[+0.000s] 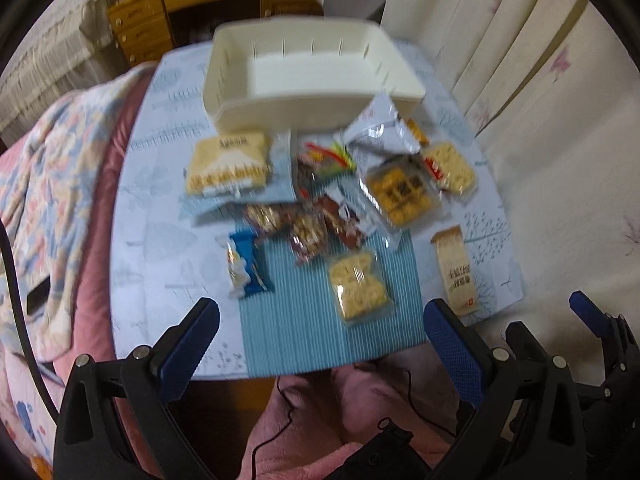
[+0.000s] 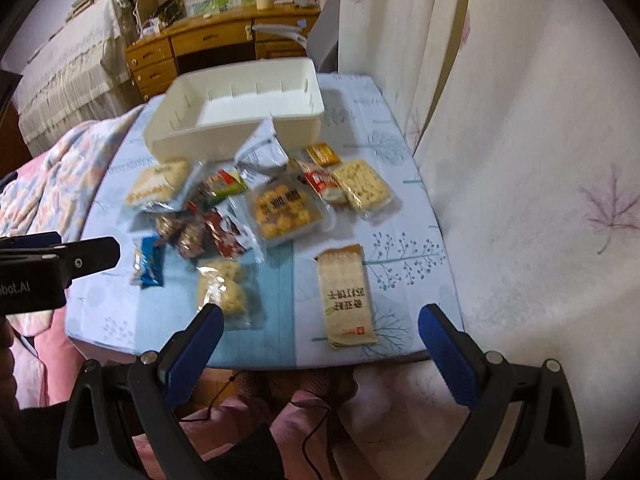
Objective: Organize snacks
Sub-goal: 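Grasp the clear puffed-snack bag with the left tool while the right tool grasps the cracker pack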
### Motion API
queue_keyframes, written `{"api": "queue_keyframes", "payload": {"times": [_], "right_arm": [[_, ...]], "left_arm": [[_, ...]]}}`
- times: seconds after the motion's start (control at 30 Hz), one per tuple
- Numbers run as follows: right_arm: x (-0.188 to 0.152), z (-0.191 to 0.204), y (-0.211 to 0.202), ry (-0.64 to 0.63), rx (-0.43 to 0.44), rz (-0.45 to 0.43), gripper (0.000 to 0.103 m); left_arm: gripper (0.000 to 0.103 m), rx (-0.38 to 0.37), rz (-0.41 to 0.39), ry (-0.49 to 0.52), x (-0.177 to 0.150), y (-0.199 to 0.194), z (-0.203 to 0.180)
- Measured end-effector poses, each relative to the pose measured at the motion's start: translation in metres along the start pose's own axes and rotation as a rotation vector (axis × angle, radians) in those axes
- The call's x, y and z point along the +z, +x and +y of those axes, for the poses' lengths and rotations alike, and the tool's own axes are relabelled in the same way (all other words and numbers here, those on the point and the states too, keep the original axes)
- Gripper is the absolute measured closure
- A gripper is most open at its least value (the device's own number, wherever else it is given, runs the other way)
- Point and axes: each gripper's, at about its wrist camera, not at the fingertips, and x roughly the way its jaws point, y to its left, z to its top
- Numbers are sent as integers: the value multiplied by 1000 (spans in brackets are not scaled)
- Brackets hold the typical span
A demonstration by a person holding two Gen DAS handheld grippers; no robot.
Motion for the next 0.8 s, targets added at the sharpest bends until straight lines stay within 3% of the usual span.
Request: {"api": "queue_keyframes", "payload": {"times": [0.33,0.47,0.7,0.8], "right_arm": [[-1,-23,69,-71,50,95,10],[-4,-29,100,-79,81,165,17],[-8,-36,151,-88,111,285,24],[-8,-38,164,-85,129,317,27]], "left_arm": [[1,42,189,-118,10,75,-11],[1,45,268,-182,11,109,-11],[1,58,353,-292,8,154,-6],[7,56,381,-320,6,166,-2]]}}
